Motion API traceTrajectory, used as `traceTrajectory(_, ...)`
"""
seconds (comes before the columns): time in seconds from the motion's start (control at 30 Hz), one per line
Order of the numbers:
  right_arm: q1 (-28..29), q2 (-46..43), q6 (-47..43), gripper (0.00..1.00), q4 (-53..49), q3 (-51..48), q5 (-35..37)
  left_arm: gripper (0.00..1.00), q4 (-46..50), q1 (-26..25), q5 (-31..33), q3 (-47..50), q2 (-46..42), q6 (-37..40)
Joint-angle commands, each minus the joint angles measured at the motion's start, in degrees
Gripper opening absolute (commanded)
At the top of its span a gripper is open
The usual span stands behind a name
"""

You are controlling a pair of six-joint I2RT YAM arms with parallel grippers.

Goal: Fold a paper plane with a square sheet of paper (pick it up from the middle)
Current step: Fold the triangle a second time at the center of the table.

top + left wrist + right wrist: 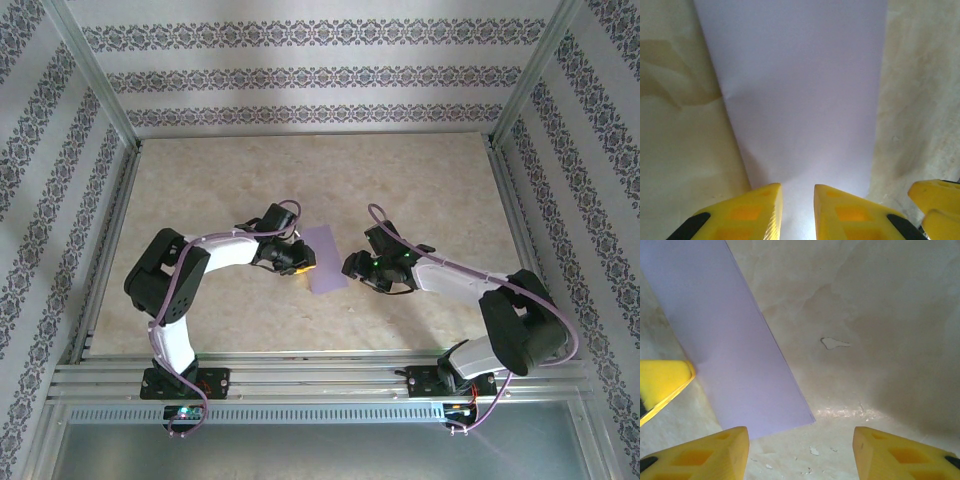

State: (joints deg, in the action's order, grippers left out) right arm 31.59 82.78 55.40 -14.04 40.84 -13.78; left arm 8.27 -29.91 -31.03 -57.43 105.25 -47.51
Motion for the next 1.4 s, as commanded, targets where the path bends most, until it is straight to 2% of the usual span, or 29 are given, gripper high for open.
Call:
traceTrajectory(0.0,-0.42,1.27,0.27,0.58,0.34,0.98,-1.45,0.23,0.38,-0.18,1.99,-0.37,1.51,-1.69)
traceTrajectory(0.4,0.99,4.80,-1.10,0.57,1.22,3.74,-5.03,0.21,1.89,0.38,4.64,2.12,3.81,-4.87)
traceTrajectory(1.07,2.79,12.40,-3.29,0.54,0.19,8.16,-5.90,0.21,2.19,0.64,3.63,2.48,4.35,-4.02)
traceTrajectory(1.37,2.73,9.30,-4.22,0.54,-3.67,7.09,-0.57,0.21,2.54,0.63,3.92,2.35,4.44,-3.75)
